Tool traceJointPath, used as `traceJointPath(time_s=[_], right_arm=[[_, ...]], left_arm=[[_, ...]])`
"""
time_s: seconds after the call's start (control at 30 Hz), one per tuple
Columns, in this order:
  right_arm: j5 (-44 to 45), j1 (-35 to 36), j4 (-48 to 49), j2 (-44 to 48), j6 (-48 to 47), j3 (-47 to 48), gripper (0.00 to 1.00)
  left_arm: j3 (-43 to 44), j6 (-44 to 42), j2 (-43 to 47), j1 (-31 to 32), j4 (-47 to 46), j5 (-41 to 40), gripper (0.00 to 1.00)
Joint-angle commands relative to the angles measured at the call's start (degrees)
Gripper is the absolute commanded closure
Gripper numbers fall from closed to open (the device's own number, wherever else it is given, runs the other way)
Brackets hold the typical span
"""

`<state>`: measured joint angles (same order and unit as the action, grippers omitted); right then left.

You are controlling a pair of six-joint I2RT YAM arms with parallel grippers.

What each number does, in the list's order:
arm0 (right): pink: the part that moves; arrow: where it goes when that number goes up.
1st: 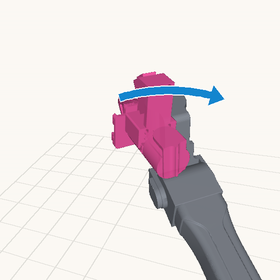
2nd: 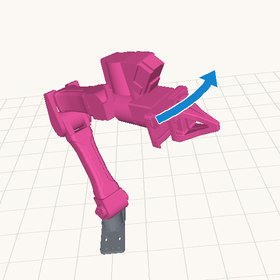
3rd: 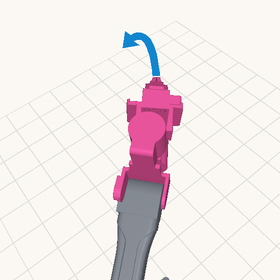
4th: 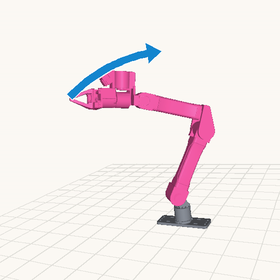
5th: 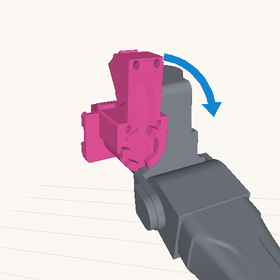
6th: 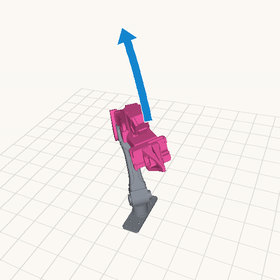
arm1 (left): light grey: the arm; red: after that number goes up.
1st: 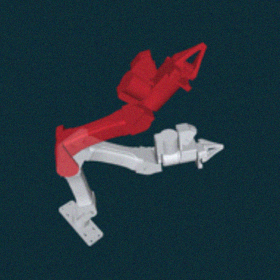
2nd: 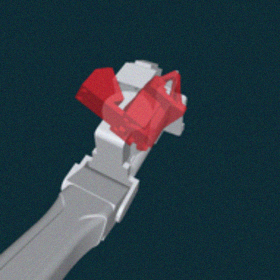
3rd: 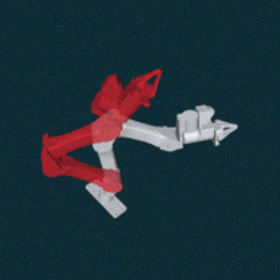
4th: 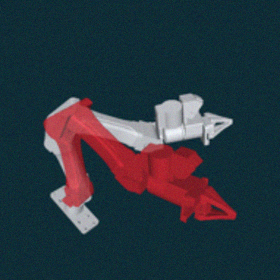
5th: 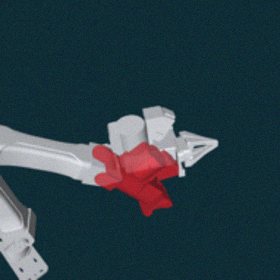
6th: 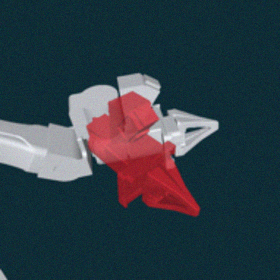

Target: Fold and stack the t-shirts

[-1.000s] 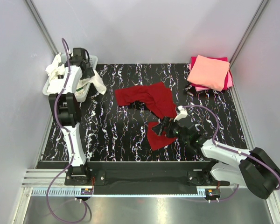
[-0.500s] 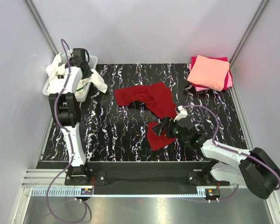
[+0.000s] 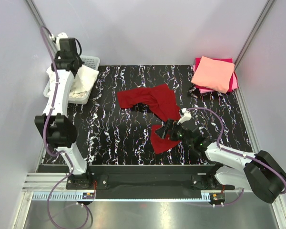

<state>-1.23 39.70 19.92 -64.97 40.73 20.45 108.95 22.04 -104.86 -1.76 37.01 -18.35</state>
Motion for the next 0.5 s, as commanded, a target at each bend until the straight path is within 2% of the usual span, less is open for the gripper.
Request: traceJointPath(time_s=[0.0,0.1,0.17,0.3,0.4,0.43,0.47], right_arm=[[-1.0,-0.1,3.1,-0.2,-1.3,2.6,0.00],[-1.1,-0.1,3.0,-0.5,-1.4,2.7,0.00],[-1.1,0.0,3.0,-0.5,-1.3,2.8,0.00],[-1.2,0.0,3.0,-0.9,-1.3,2.7,0.00],[-1.8,0.0,3.2,-1.4,-1.4,3.1,0.00],[-2.0,0.0,3.2,-2.0,-1.5,3.4,0.00],[-2.4,0.0,3.2,-2.3,-1.4,3.5,0.00]], left_arm=[[8.2,-0.8,2.9,-0.4,0.1,-8.1,1.00],[15.8,0.7,0.6,-3.1,4.3,-8.6,1.00],[17.9,1.1,-0.6,-4.0,5.0,-7.6,0.99],[19.5,0.4,-2.5,-6.3,4.6,-5.7,0.66],[19.2,-0.5,-1.8,-7.2,4.1,-4.5,0.34],[18.6,-1.2,-1.0,-7.2,3.4,-4.3,0.20],[17.6,-2.0,-0.4,-7.2,2.6,-4.3,0.15]])
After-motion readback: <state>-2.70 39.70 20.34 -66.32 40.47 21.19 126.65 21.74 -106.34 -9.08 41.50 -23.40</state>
